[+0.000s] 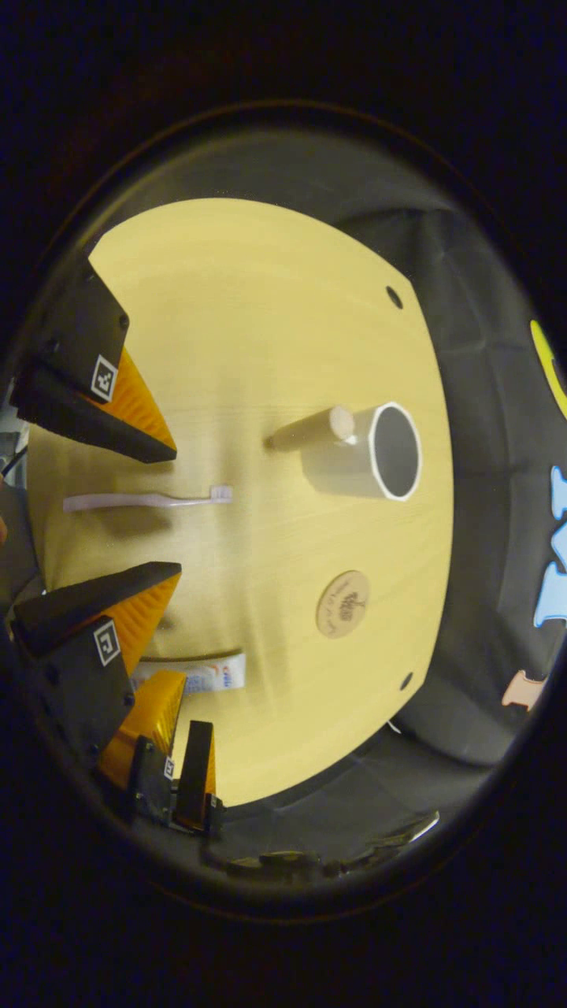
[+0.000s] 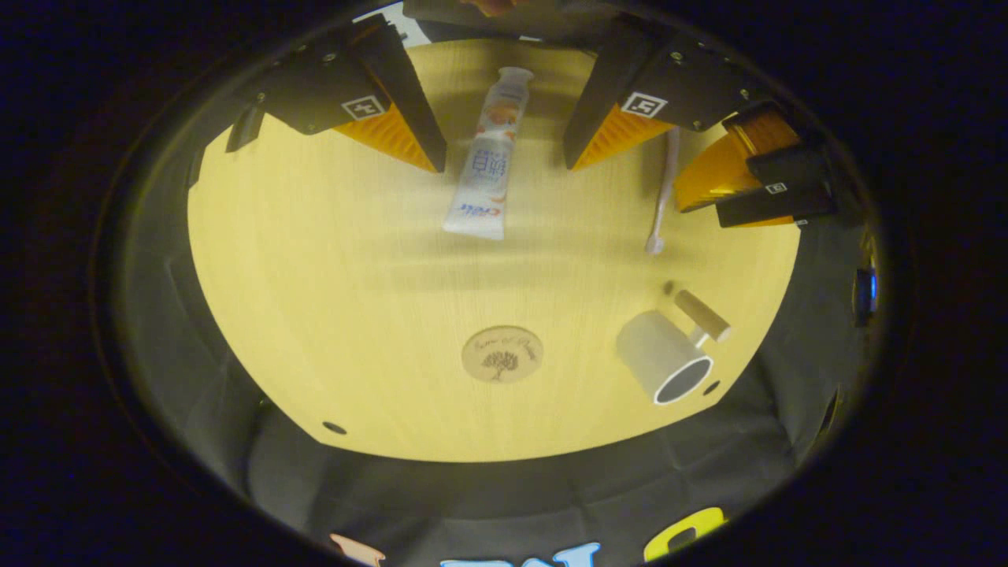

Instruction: Put the toothbrush and toothpaste on the desktop into the cup, then pick up the cup and place it on the coaster on the desktop.

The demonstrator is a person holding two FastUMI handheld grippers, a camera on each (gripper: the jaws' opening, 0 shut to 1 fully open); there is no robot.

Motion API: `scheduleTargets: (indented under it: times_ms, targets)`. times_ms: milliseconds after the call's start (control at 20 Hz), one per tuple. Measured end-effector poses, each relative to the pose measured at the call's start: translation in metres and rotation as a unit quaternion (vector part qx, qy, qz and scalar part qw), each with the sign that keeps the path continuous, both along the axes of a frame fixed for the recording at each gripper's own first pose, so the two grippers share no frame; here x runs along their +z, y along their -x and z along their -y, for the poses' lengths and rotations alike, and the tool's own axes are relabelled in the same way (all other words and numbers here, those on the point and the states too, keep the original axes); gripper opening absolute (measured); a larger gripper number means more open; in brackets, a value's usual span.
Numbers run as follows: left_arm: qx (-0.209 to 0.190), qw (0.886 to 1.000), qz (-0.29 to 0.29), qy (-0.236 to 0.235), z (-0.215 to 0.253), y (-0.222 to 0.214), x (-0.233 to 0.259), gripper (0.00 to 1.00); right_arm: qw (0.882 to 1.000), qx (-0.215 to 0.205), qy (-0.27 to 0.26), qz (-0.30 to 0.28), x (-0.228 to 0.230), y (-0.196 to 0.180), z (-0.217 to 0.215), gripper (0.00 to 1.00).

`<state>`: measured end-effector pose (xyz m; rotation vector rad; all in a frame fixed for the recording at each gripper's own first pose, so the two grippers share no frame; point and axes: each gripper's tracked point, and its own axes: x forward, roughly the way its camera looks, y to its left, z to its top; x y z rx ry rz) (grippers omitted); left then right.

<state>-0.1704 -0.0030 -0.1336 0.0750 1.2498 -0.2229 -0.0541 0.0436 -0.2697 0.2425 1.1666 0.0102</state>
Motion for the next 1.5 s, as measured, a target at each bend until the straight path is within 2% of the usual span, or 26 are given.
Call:
scheduleTargets:
  times_ms: [50,100,150,350,400,450,500,550,600,650,750,800,850,900,950,1000,1050,1100,1150,1200,1250,1300,1350,1500]
  targets:
    - [-0.006,1.0,-0.014,-0.01,-0.004,0.005,0.003,0.85,1.0,-0.003,-0.005,-0.013,-0.006,0.002,0.0,0.93]
    - [-0.01,0.999,-0.029,-0.019,-0.009,0.01,0.006,0.8,1.0,-0.003,-0.008,-0.023,-0.011,0.003,0.001,0.93]
    - [-0.014,0.999,-0.044,-0.026,-0.011,0.013,0.007,0.85,0.999,-0.001,-0.009,-0.033,-0.017,0.004,0.001,0.93]
    - [-0.015,0.996,-0.081,-0.039,-0.012,0.018,-0.013,0.85,0.998,0.01,-0.009,-0.058,-0.03,0.003,0.0,0.93]
    - [-0.014,0.996,-0.085,-0.038,-0.012,0.019,-0.014,0.91,0.998,0.012,-0.009,-0.061,-0.032,0.001,-0.001,0.93]
    - [-0.01,0.995,-0.09,-0.038,-0.013,0.017,-0.016,0.85,0.998,0.013,-0.01,-0.064,-0.034,0.0,-0.002,0.93]
    - [-0.007,0.995,-0.095,-0.038,-0.012,0.018,-0.018,0.85,0.998,0.014,-0.01,-0.067,-0.036,-0.001,-0.002,0.93]
    - [0.0,0.994,-0.098,-0.038,-0.012,0.017,-0.02,0.79,0.997,0.016,-0.01,-0.073,-0.04,-0.002,-0.002,0.93]
    - [0.005,0.994,-0.103,-0.037,-0.013,0.021,-0.023,0.87,0.997,0.016,-0.007,-0.078,-0.04,0.0,0.0,0.93]
    - [0.01,0.994,-0.106,-0.039,-0.016,0.022,-0.025,0.7,0.997,0.016,-0.004,-0.075,-0.04,-0.003,0.003,0.93]
    - [0.02,0.993,-0.107,-0.05,-0.024,0.023,-0.028,0.68,0.997,0.018,0.002,-0.076,-0.042,-0.004,0.005,0.9]
    - [0.019,0.993,-0.103,-0.049,-0.024,0.021,-0.029,0.74,0.997,0.019,0.005,-0.077,-0.043,-0.003,0.007,0.84]
    - [0.02,0.993,-0.101,-0.057,-0.028,0.021,-0.028,0.59,0.997,0.022,0.005,-0.075,-0.041,-0.004,0.007,0.76]
    - [0.019,0.993,-0.099,-0.056,-0.028,0.021,-0.03,0.53,0.997,0.021,0.01,-0.075,-0.044,-0.004,0.008,0.77]
    - [0.014,0.993,-0.098,-0.057,-0.029,0.021,-0.03,0.48,0.997,0.023,0.01,-0.075,-0.044,-0.004,0.007,0.64]
    - [0.018,0.994,-0.089,-0.056,-0.029,0.019,-0.028,0.47,0.997,0.028,0.014,-0.074,-0.043,-0.004,0.009,0.64]
    - [0.021,0.994,-0.087,-0.059,-0.029,0.017,-0.03,0.43,0.997,0.021,0.006,-0.076,-0.044,-0.002,0.007,0.57]
    - [0.019,0.995,-0.082,-0.058,-0.028,0.017,-0.029,0.3,0.996,0.03,0.008,-0.08,-0.043,-0.001,0.007,0.51]
    - [0.016,0.995,-0.08,-0.058,-0.028,0.016,-0.029,0.25,0.996,0.024,0.011,-0.081,-0.046,0.002,0.01,0.48]
    - [0.012,0.995,-0.075,-0.057,-0.027,0.017,-0.03,0.19,0.997,0.017,0.002,-0.076,-0.044,-0.001,0.007,0.31]
    - [0.009,0.996,-0.063,-0.057,-0.029,0.015,-0.031,0.19,0.997,0.021,-0.006,-0.072,-0.043,0.0,0.008,0.31]
    - [0.011,0.997,-0.059,-0.051,-0.028,0.016,-0.029,0.24,0.998,0.015,-0.014,-0.059,-0.041,-0.005,0.008,0.31]
    - [0.003,0.998,-0.048,-0.04,-0.026,0.015,-0.027,0.11,0.998,0.016,-0.038,-0.055,-0.04,-0.002,0.003,0.23]
    - [0.001,1.0,-0.021,-0.01,-0.025,0.015,-0.024,0.11,0.997,0.013,-0.072,-0.032,-0.037,-0.004,-0.001,0.23]
